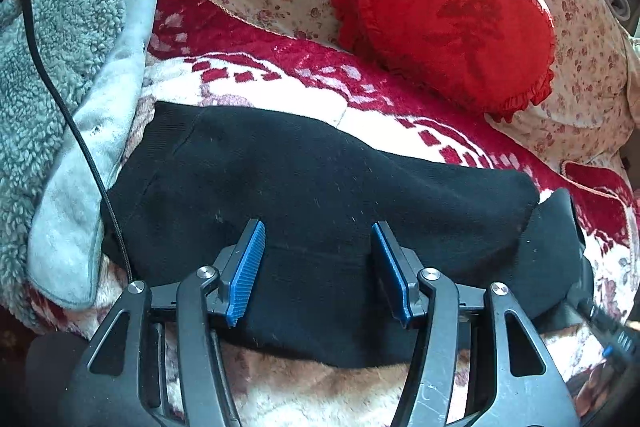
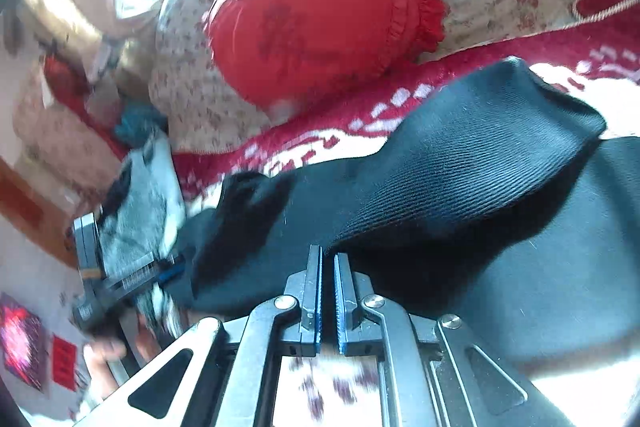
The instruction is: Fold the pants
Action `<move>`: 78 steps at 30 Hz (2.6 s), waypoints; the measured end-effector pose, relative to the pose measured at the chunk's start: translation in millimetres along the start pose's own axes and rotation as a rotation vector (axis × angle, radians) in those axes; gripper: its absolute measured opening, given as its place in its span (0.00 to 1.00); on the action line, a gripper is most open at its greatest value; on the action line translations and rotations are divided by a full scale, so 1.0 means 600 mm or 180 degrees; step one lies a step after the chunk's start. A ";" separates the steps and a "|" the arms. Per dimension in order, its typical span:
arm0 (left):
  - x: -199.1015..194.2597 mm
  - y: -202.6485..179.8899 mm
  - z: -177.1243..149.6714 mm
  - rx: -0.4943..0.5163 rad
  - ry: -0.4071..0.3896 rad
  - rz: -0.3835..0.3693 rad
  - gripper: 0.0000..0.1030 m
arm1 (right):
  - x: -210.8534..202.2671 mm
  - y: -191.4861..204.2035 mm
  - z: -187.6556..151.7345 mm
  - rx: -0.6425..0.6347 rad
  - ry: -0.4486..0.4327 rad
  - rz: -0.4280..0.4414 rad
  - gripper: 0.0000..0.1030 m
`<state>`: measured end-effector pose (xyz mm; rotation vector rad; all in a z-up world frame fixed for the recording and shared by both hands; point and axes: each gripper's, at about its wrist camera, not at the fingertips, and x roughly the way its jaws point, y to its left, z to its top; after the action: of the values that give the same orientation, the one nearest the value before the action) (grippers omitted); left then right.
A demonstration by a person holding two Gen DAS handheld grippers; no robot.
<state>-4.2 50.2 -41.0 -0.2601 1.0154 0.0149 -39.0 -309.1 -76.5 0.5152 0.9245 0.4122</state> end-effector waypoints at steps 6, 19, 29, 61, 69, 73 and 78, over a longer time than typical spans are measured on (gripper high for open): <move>0.012 -0.021 -0.013 0.0224 -0.0065 0.0227 0.53 | 0.011 -0.027 -0.049 0.0018 0.0409 -0.0369 0.01; 0.003 -0.041 -0.008 0.0226 -0.0034 0.0078 0.53 | -0.049 -0.161 0.040 0.0964 -0.0363 -0.0401 0.34; 0.004 -0.037 0.000 0.0203 -0.0024 0.0074 0.53 | -0.071 -0.168 0.064 0.0850 -0.0723 -0.0452 0.04; 0.083 -0.161 0.022 0.0736 0.0035 0.0240 0.57 | -0.196 -0.138 0.014 0.0611 -0.0389 -0.1772 0.10; 0.046 -0.128 0.028 0.0676 -0.0075 0.0310 0.57 | -0.101 0.008 0.061 0.0012 -0.0217 -0.0656 0.11; 0.035 -0.098 0.031 0.0633 -0.0088 0.0406 0.57 | 0.011 0.079 0.068 -0.0241 0.0145 -0.0340 0.11; 0.017 -0.047 0.029 0.0557 -0.0130 0.0573 0.57 | 0.118 0.160 0.072 -0.0482 0.0423 0.0002 0.12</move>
<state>19.8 25.4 -34.9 -0.0083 0.9903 0.0939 24.2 -203.8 -44.2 0.3530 1.0120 0.5176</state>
